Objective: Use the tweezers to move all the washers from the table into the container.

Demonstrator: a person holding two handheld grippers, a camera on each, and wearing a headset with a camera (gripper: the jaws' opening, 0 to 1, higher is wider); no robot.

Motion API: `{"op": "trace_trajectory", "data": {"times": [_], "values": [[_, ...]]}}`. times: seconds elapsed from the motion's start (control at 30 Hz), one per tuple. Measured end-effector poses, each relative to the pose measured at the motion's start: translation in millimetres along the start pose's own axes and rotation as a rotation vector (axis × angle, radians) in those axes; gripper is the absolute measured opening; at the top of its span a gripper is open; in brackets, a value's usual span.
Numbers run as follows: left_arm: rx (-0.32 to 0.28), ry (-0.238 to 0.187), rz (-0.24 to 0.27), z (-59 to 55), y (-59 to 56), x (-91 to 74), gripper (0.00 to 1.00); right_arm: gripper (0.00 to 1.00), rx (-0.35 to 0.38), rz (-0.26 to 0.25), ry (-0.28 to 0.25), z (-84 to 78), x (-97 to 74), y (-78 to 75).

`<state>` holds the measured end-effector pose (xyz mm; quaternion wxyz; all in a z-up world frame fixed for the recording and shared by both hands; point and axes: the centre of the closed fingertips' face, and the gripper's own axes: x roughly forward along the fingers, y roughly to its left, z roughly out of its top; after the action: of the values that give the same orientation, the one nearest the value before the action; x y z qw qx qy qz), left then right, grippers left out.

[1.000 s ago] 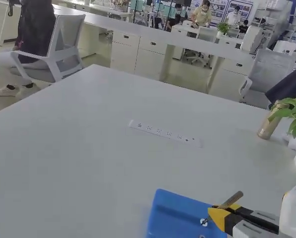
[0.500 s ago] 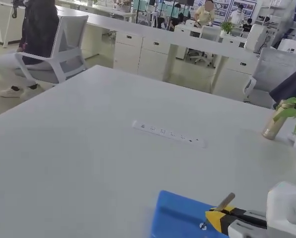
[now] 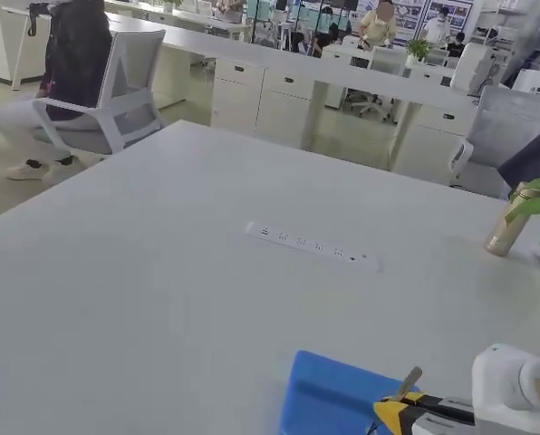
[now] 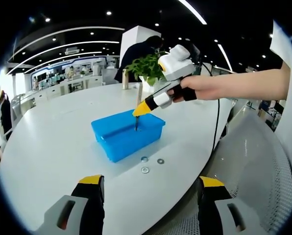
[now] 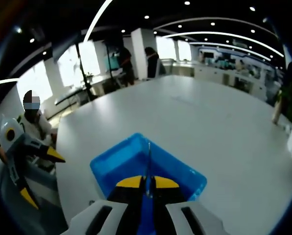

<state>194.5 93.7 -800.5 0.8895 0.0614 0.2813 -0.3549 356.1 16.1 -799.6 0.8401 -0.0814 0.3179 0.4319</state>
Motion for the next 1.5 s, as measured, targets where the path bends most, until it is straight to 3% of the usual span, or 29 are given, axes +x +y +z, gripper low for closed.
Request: {"op": "trace_trajectory", "data": {"times": [0.33,0.77,0.93,1.5], "values": [[0.000,0.001,0.002,0.3,-0.2,-0.4,0.78,0.03,-0.004,0.004,0.032,-7.4,7.9,0.6],[0.000,-0.003,0.004,1.1,0.2,-0.9,0.78,0.03,-0.011,0.004,0.036,-10.1,9.8,4.0],[-0.001,-0.004,0.006,1.1,0.6,-0.9,0.78,0.04,-0.003,0.000,0.017,-6.1,7.5,2.0],[0.003,-0.003,-0.001,0.8,-0.5,-0.7,0.77,0.03,-0.007,0.032,-0.103,26.8,-27.0,33.7]]}}
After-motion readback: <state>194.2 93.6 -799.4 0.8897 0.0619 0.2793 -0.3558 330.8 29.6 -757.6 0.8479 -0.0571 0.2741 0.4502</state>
